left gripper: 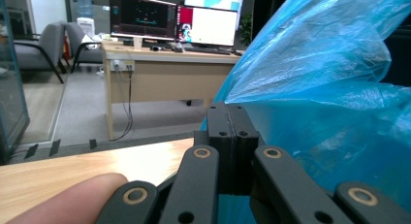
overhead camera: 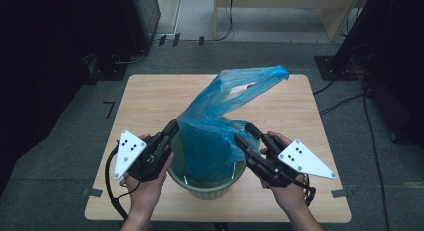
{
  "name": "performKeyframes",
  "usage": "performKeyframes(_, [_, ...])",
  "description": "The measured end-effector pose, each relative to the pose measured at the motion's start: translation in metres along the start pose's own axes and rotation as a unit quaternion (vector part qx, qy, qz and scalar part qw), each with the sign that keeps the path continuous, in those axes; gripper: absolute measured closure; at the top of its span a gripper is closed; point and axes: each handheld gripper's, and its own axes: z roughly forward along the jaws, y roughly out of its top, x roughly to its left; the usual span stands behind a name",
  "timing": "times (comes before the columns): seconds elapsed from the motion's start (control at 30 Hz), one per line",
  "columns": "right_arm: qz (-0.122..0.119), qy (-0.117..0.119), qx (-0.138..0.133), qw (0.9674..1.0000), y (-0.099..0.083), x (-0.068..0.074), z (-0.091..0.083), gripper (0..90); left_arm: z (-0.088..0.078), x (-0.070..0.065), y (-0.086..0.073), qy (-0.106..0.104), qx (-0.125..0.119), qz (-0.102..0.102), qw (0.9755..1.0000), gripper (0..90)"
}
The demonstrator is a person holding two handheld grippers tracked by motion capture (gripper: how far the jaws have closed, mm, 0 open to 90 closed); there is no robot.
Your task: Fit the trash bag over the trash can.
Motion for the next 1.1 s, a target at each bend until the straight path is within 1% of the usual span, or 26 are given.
performKeyframes(0.07, [-0.003, 0.000, 0.002, 1.0000, -0.002, -0.001, -0.003, 59.7, -0.001, 0.004, 0.000, 0.004, -0.001, -0.002, 1.0000, 90.0])
performKeyframes(0.13, [-0.002, -0.009, 0.001, 1.0000, -0.004, -0.003, -0.007, 55.9, -0.003, 0.007, 0.000, 0.009, -0.003, -0.005, 0.9999, 90.0])
performKeyframes(0.17, [-0.002, -0.015, 0.000, 0.9999, -0.005, -0.004, -0.008, 53.6, -0.004, 0.010, 0.000, 0.011, -0.005, -0.010, 0.9999, 90.0])
performKeyframes(0.2, [-0.002, -0.015, 0.000, 0.9999, -0.005, -0.004, -0.008, 53.6, -0.004, 0.010, 0.000, 0.011, -0.005, -0.010, 0.9999, 90.0])
performKeyframes(0.23, [0.000, -0.032, -0.001, 0.9995, -0.006, -0.007, -0.011, 49.6, -0.005, 0.012, -0.001, 0.014, -0.005, -0.010, 0.9998, 90.0])
performKeyframes(0.3, [0.000, -0.036, -0.004, 0.9993, -0.007, -0.009, -0.012, 49.4, -0.006, 0.015, -0.002, 0.018, -0.006, -0.013, 0.9997, 90.0])
performKeyframes(0.33, [0.005, -0.038, -0.003, 0.9993, -0.007, -0.011, -0.014, 49.6, -0.007, 0.016, -0.003, 0.021, -0.006, -0.015, 0.9997, 90.0])
performKeyframes(0.37, [0.010, -0.033, 0.000, 0.9994, -0.009, -0.014, -0.016, 52.0, -0.008, 0.019, -0.005, 0.024, -0.006, -0.020, 0.9995, 90.0])
performKeyframes(0.4, [0.009, -0.033, 0.001, 0.9994, -0.010, -0.016, -0.017, 53.8, -0.008, 0.019, -0.005, 0.024, -0.006, -0.020, 0.9995, 90.0])
performKeyframes(0.43, [0.009, -0.033, 0.001, 0.9994, -0.010, -0.016, -0.017, 53.8, -0.009, 0.021, -0.006, 0.024, -0.006, -0.023, 0.9994, 90.0])
performKeyframes(0.5, [0.010, -0.032, 0.004, 0.9994, -0.012, -0.018, -0.018, 59.3, -0.011, 0.024, -0.008, 0.025, -0.004, -0.024, 0.9994, 90.0])
performKeyframes(0.53, [0.011, -0.040, 0.008, 0.9991, -0.015, -0.020, -0.019, 65.8, -0.014, 0.027, -0.009, 0.022, -0.004, -0.021, 0.9995, 90.0])
performKeyframes(0.6, [0.015, -0.051, 0.013, 0.9985, -0.017, -0.023, -0.019, 74.2, -0.015, 0.028, -0.010, 0.019, -0.004, -0.019, 0.9996, 90.0])
performKeyframes(0.67, [0.021, -0.052, 0.016, 0.9983, -0.018, -0.026, -0.020, 81.1, -0.017, 0.030, -0.012, 0.019, -0.002, -0.015, 0.9997, 90.0])
performKeyframes(0.7, [0.020, -0.052, 0.018, 0.9983, -0.019, -0.026, -0.020, 83.8, -0.019, 0.032, -0.015, 0.020, -0.001, -0.016, 0.9997, 90.0])
performKeyframes(0.73, [0.021, -0.054, 0.020, 0.9981, -0.020, -0.027, -0.020, 85.3, -0.019, 0.032, -0.015, 0.020, -0.001, -0.016, 0.9997, 90.0])
performKeyframes(0.8, [0.022, -0.056, 0.021, 0.9980, -0.020, -0.027, -0.020, 85.3, -0.022, 0.034, -0.017, 0.023, 0.002, -0.018, 0.9996, 90.0])
performKeyframes(0.83, [0.026, -0.053, 0.018, 0.9981, -0.021, -0.027, -0.021, 84.6, -0.022, 0.035, -0.018, 0.024, 0.002, -0.020, 0.9995, 90.0])
performKeyframes(0.87, [0.044, -0.037, 0.007, 0.9983, -0.021, -0.028, -0.023, 78.1, -0.023, 0.035, -0.018, 0.024, 0.002, -0.021, 0.9995, 90.0])
performKeyframes(0.9, [0.050, -0.028, 0.004, 0.9983, -0.021, -0.028, -0.024, 74.5, -0.023, 0.035, -0.019, 0.024, 0.003, -0.019, 0.9995, 90.0])
performKeyframes(0.93, [0.052, -0.020, 0.002, 0.9984, -0.022, -0.028, -0.025, 71.1, -0.023, 0.035, -0.020, 0.023, 0.003, -0.020, 0.9995, 90.0])
performKeyframes(0.97, [0.052, -0.020, 0.002, 0.9984, -0.022, -0.028, -0.025, 71.1, -0.022, 0.034, -0.020, 0.022, 0.002, -0.021, 0.9995, 90.0])
performKeyframes(1.0, [0.051, -0.002, 0.001, 0.9987, -0.024, -0.026, -0.025, 63.1, -0.022, 0.034, -0.021, 0.021, 0.003, -0.021, 0.9995, 90.0])
performKeyframes(1.03, [0.049, 0.002, 0.001, 0.9988, -0.027, -0.026, -0.025, 58.1, -0.021, 0.034, -0.021, 0.021, 0.003, -0.023, 0.9995, 90.0])
performKeyframes(1.07, [0.049, 0.002, 0.001, 0.9988, -0.027, -0.026, -0.025, 58.1, -0.021, 0.034, -0.021, 0.021, 0.003, -0.024, 0.9995, 90.0])
performKeyframes(1.1, [0.053, 0.000, -0.001, 0.9986, -0.031, -0.025, -0.024, 49.8, -0.021, 0.035, -0.021, 0.024, 0.002, -0.026, 0.9994, 90.0])
